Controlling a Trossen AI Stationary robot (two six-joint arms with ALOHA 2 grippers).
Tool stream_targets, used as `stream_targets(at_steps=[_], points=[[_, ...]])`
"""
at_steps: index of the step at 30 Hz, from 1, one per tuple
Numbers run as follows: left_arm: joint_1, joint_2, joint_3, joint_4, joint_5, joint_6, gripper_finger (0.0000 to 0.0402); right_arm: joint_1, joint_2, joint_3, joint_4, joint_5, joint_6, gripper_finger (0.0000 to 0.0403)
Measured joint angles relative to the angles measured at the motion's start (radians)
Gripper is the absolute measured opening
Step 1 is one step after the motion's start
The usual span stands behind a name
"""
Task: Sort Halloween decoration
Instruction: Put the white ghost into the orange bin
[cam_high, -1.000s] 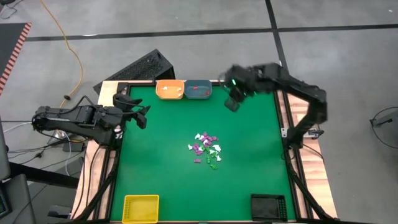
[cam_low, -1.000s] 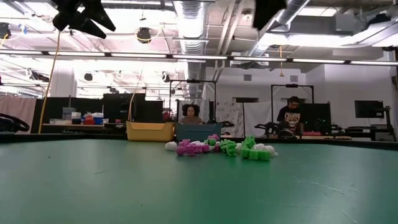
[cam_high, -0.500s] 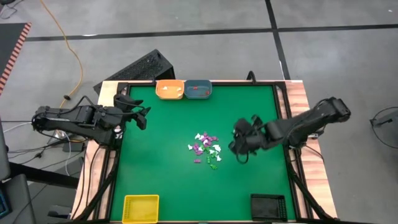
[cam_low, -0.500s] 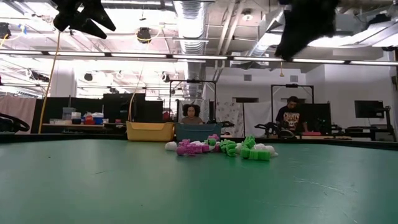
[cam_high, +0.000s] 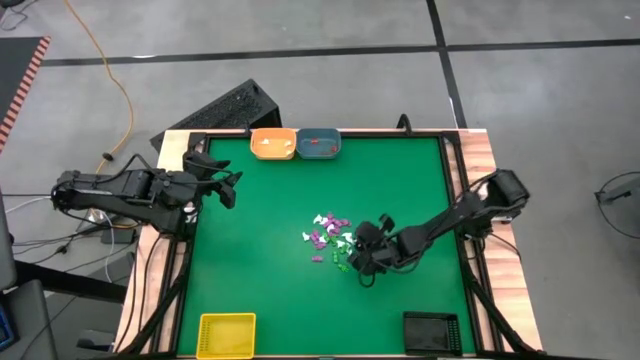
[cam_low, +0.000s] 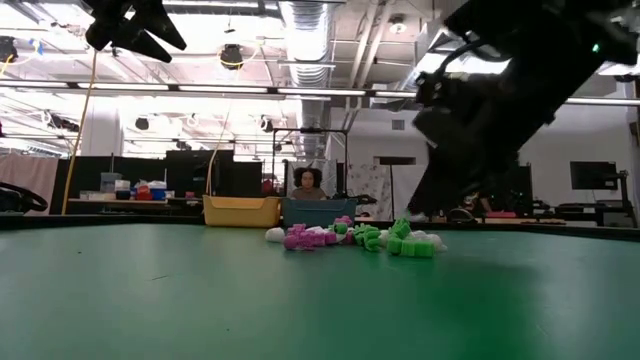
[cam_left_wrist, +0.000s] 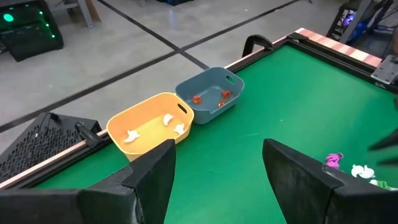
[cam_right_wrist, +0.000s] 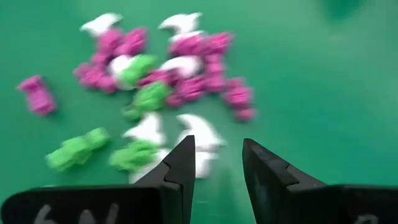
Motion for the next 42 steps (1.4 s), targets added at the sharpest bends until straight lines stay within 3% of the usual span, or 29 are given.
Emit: stream_targets(at_steps=[6,10,13,18,23,27,33,42], points=[[0.0,0.0,0.0,0.0,-0.001,-0.001,0.0231,-0.001,0.111,0.001,0.208,-0.052,-0.047,0.0127],[0.0,0.0,0.0,0.0,-0.001,-0.001,0.0231,-0.007,0.125,0.002,0.242,-0.066,-0.016,0.0127],[0.0,0.0,0.0,-0.001,-0.001,-0.001,0.0231,-0.004,0.119,0.005,0.307,-0.102,-0.089,0.0127],[0.0,0.0,0.0,-0.004,-0.008,0.003,0.0231,-0.019,0.071,0.062,0.281,-0.097,-0.219,0.0127],[0.0,0.0,0.0,-0.012,-0.009,0.003,0.0231,-0.041,0.036,0.06,0.22,-0.086,-0.214,0.0127],[0.0,0.0,0.0,-0.02,-0.009,0.003,0.0231,-0.026,0.027,0.063,0.134,-0.006,-0.127,0.0127],[0.0,0.0,0.0,-0.02,-0.01,0.003,0.0231,0.001,0.03,0.061,-0.043,0.172,0.141,0.0127],[0.0,0.0,0.0,-0.025,-0.015,0.01,0.0231,0.003,0.124,0.061,0.063,0.182,0.216,0.0127]])
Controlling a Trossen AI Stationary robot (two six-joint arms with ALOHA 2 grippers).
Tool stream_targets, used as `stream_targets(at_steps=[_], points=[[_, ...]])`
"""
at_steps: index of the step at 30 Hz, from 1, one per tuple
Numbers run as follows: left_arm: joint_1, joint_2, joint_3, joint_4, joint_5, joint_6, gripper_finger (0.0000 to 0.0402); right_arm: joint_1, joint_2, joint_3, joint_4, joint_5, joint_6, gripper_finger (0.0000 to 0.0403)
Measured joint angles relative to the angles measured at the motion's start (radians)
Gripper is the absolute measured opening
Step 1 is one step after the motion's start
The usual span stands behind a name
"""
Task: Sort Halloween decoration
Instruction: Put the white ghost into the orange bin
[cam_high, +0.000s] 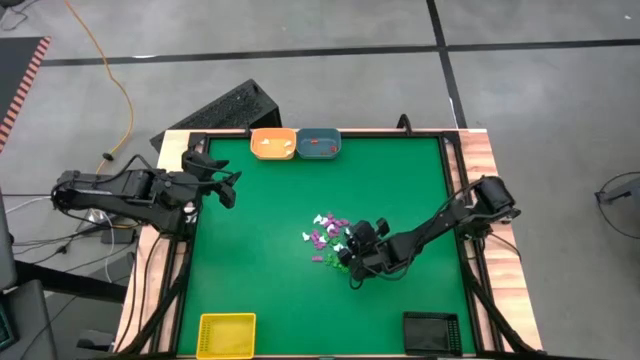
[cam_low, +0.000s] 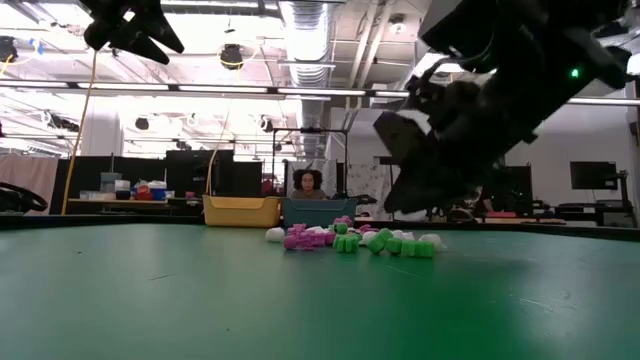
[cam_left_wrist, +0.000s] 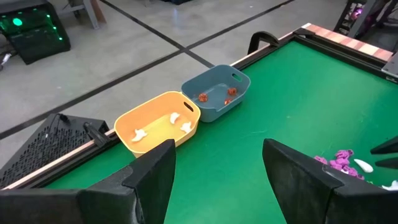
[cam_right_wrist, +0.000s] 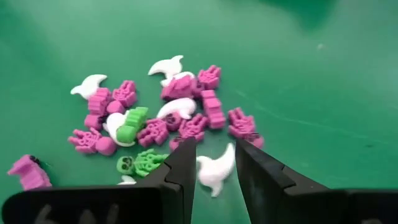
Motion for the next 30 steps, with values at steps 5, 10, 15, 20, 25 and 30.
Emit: stream_targets(at_steps=[5,10,15,20,25,30], points=[[0.0,0.0,0.0,-0.001,0.0,-0.002,0.0231,0.0,0.061,0.0,0.022,0.002,0.051,0.0127],[0.0,0.0,0.0,-0.001,0.0,-0.005,0.0231,0.0,0.117,0.001,0.028,0.009,0.126,0.0127],[0.0,0.0,0.0,-0.001,0.0,-0.008,0.0231,0.008,0.134,0.003,0.023,0.027,0.179,0.0127],[0.0,0.0,0.0,-0.001,0.0,-0.008,0.0231,-0.001,0.134,0.003,0.02,0.019,0.142,0.0127],[0.0,0.0,0.0,-0.001,0.0,-0.021,0.0231,-0.015,0.134,0.003,0.015,0.009,0.141,0.0118],[0.0,0.0,0.0,-0.001,0.0,-0.026,0.0231,-0.026,0.134,0.002,0.014,-0.001,0.141,0.0085]])
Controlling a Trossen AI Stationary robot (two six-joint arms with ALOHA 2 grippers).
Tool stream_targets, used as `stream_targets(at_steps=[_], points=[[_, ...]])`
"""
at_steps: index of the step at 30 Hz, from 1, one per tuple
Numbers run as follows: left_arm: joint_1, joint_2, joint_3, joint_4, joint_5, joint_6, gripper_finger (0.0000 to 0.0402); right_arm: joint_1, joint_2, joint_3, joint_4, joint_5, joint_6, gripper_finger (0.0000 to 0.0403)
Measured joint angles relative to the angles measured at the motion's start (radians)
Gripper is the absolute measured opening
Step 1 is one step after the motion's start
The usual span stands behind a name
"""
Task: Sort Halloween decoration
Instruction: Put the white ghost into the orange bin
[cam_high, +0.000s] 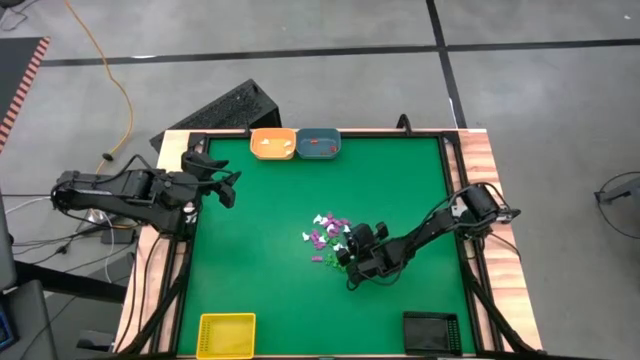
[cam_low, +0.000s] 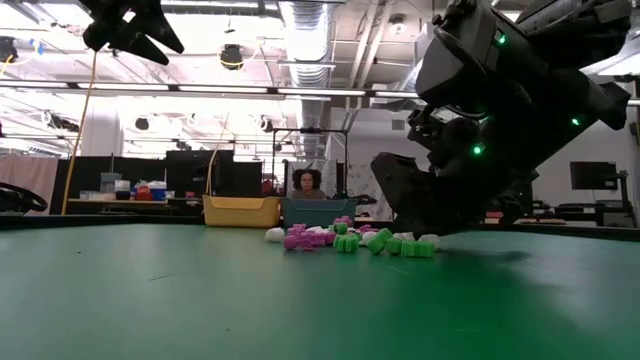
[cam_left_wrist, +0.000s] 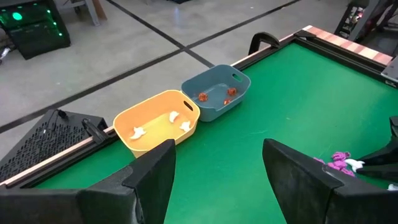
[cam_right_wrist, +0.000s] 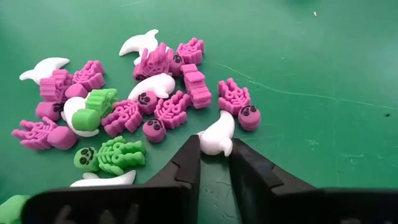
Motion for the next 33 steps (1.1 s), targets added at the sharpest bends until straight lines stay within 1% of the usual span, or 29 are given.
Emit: stream_targets(at_steps=[4,18,23,26,29,33], points=[[0.0,0.0,0.0,0.0,0.0,-0.012,0.0231,0.0,0.001,0.0,0.002,-0.002,0.0,0.0059],[0.0,0.0,0.0,0.0,-0.002,-0.012,0.0231,0.004,0.003,-0.003,0.001,-0.024,0.008,0.0002],[0.0,0.0,0.0,0.0,-0.002,-0.012,0.0231,0.01,-0.001,0.014,-0.001,-0.02,0.006,0.0001],[0.0,0.0,0.0,-0.001,-0.002,-0.012,0.0231,0.021,0.002,0.028,-0.003,0.021,-0.002,0.0001],[0.0,0.0,0.0,-0.009,-0.002,-0.008,0.0231,0.022,0.002,0.049,0.003,0.023,-0.061,0.0003],[0.0,0.0,0.0,-0.015,-0.002,-0.008,0.0231,0.017,-0.007,0.087,-0.001,0.0,-0.161,0.0023]])
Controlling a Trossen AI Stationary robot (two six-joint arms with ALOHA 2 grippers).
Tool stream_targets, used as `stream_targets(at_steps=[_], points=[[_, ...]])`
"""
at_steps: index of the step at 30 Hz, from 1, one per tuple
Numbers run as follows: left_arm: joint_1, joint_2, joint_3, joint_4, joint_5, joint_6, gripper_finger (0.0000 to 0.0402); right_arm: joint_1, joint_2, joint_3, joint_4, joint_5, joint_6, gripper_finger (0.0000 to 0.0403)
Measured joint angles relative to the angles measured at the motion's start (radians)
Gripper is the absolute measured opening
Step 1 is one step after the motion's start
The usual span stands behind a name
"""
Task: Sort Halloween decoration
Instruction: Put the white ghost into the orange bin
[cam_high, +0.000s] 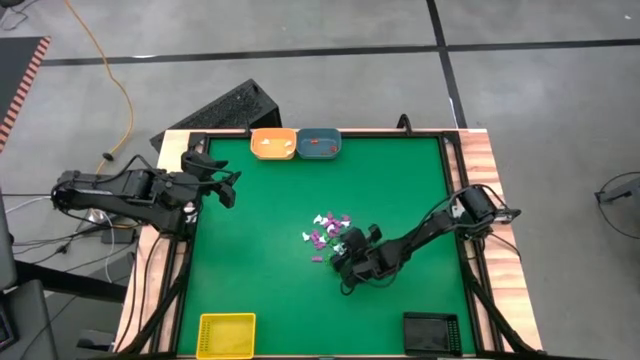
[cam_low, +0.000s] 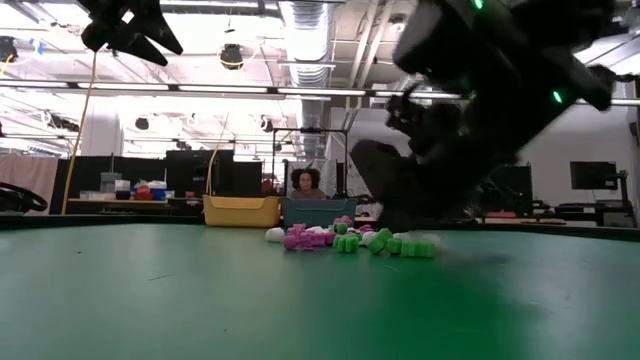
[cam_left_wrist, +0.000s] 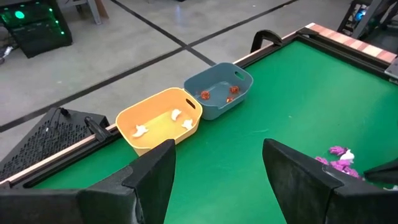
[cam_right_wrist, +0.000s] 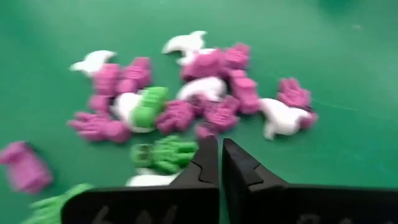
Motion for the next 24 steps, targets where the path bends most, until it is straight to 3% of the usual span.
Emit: stream_targets(at_steps=[5,13,24], points=[[0.0,0.0,0.0,-0.001,0.0,0.0,0.0231,-0.012,-0.046,0.03,-0.005,0.008,-0.142,0.0046],[0.0,0.0,0.0,-0.003,0.0,-0.001,0.0231,-0.098,-0.038,0.024,-0.143,-0.099,-0.109,0.0051],[0.0,0.0,0.0,-0.003,-0.015,-0.004,0.0231,-0.22,-0.038,0.019,0.106,-0.139,-0.471,0.0051]])
